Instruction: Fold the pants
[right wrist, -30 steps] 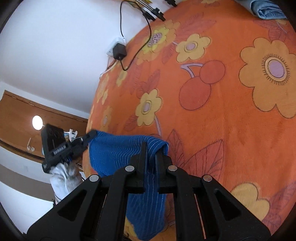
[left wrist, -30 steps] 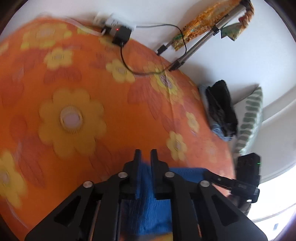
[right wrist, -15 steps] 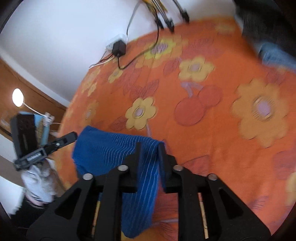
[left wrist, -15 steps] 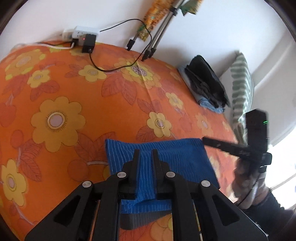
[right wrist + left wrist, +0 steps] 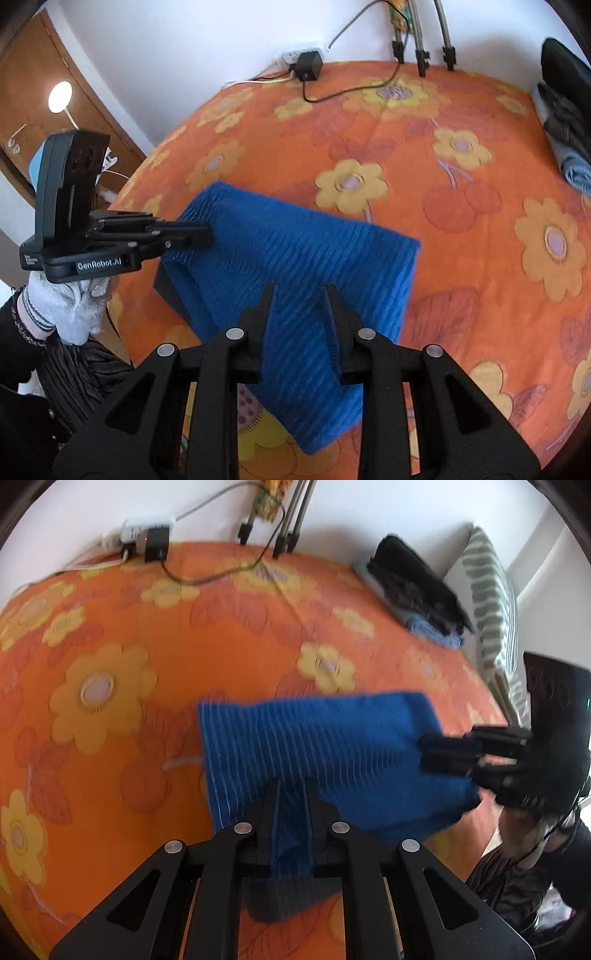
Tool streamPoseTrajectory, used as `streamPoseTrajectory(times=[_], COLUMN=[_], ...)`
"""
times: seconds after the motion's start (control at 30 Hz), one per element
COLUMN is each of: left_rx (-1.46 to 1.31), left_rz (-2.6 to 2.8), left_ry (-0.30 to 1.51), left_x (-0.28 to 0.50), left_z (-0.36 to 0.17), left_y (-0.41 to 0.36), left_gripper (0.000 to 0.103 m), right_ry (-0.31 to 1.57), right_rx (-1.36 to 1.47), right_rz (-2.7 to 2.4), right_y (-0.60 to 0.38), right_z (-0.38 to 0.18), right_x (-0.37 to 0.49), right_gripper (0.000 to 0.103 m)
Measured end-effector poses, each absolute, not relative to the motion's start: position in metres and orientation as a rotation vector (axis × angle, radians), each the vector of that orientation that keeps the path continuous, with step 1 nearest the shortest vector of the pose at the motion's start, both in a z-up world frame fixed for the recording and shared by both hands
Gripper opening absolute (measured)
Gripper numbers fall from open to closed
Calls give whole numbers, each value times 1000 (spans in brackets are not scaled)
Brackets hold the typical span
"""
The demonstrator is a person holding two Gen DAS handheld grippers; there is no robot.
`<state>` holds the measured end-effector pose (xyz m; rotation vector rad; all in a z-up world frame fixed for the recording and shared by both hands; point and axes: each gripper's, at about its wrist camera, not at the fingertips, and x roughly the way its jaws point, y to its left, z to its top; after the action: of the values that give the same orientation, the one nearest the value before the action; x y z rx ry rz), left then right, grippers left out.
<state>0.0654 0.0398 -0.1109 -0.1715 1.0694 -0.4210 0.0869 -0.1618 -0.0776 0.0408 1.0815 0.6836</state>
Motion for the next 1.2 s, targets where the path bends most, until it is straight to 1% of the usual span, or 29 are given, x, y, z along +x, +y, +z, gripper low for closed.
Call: streamPoseTrajectory(times=[0.13,0.23,0.3,0.33,0.37,0.4,0.43,0.47,0.67,0.87,0.97,1.17,1.2], left_rx=[-202,-228,-219,-207,-206,-217,-245,-263,-345,-325,-302,-227,-221], left_rz=[-445,-447,-427,-403,-381,-369,-358,-354,-322,-321,-323,-307,-306], left_ry=[1071,1063,1020,988,957,942,933,938,1026,1030,1030,990,981], left_x=[60,57,56,55,55,56,60,62,77,78,79,79,78], left_z=[-110,-103,-90,-82,-75,-72,-71,-72,-97,-105,-107,-110,-110], left_y=[46,50,54,57,62,66,71,74,82,73,66,55,54], left_gripper=[10,10,16,30,46,51,54,54,54,54,54,54,54], right_ry=[1116,1108,1079,1068,1045,1026,1002,973,1037,1072,1056,1019,1011], right_rx=[91,84,105,113,119,115,109,108,177,221,206,158,140], right_rz=[688,693,697,696,678,650,612,570,490,508,504,507,510], right_y=[-175,-176,-179,-181,-185,-187,-191,-196,-214,-217,-213,-202,-199], right_z=[-86,-84,-76,-72,-66,-62,-59,-57,-78,-94,-94,-95,-95], right_x=[85,81,80,80,81,82,83,85,101,105,106,102,101], right_gripper=[25,25,25,26,34,51,59,66,66,66,66,60,57])
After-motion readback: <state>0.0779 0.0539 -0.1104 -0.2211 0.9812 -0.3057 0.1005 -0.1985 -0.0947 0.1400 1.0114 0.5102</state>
